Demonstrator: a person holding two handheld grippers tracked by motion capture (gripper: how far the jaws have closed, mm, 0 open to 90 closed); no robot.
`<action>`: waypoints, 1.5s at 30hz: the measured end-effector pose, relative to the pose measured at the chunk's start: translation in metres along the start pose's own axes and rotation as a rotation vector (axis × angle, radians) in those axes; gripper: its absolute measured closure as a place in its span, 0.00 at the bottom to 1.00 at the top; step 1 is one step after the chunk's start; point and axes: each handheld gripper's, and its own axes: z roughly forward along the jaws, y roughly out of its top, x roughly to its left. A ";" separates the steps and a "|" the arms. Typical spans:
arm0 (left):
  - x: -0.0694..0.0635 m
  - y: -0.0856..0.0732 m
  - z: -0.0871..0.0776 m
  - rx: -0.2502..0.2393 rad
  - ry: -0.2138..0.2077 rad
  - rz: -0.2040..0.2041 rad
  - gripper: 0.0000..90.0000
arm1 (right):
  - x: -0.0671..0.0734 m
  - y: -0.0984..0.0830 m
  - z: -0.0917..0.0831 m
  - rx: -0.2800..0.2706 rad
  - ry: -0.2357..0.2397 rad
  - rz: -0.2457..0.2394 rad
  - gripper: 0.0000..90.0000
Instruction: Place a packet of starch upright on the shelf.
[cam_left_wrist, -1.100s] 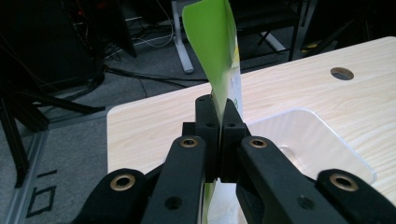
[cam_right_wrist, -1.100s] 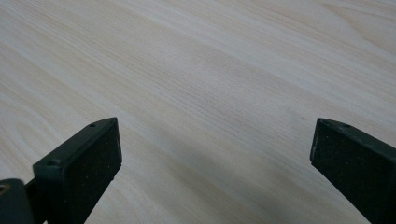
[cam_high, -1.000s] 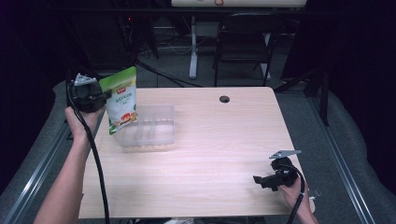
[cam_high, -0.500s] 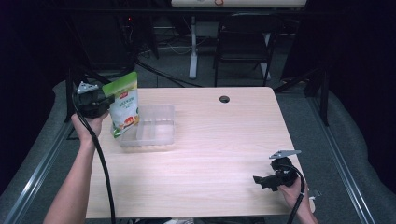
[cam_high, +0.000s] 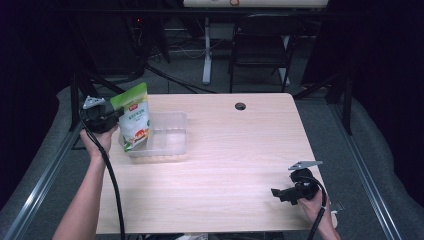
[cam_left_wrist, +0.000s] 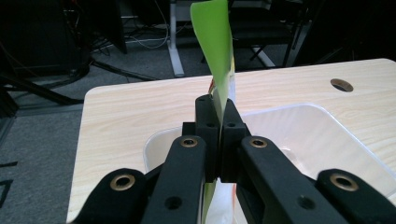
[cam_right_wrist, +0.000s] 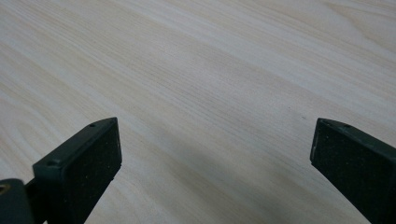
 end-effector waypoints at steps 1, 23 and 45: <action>0.000 -0.001 0.000 0.001 -0.001 -0.003 1.00 | 0.000 0.000 0.000 0.000 0.003 -0.001 0.02; 0.010 -0.016 -0.007 0.057 0.050 0.029 1.00 | -0.001 -0.002 -0.003 -0.005 -0.012 0.007 0.02; 0.026 -0.026 -0.010 0.091 0.083 0.049 0.95 | -0.001 -0.002 -0.002 -0.003 -0.012 0.007 0.02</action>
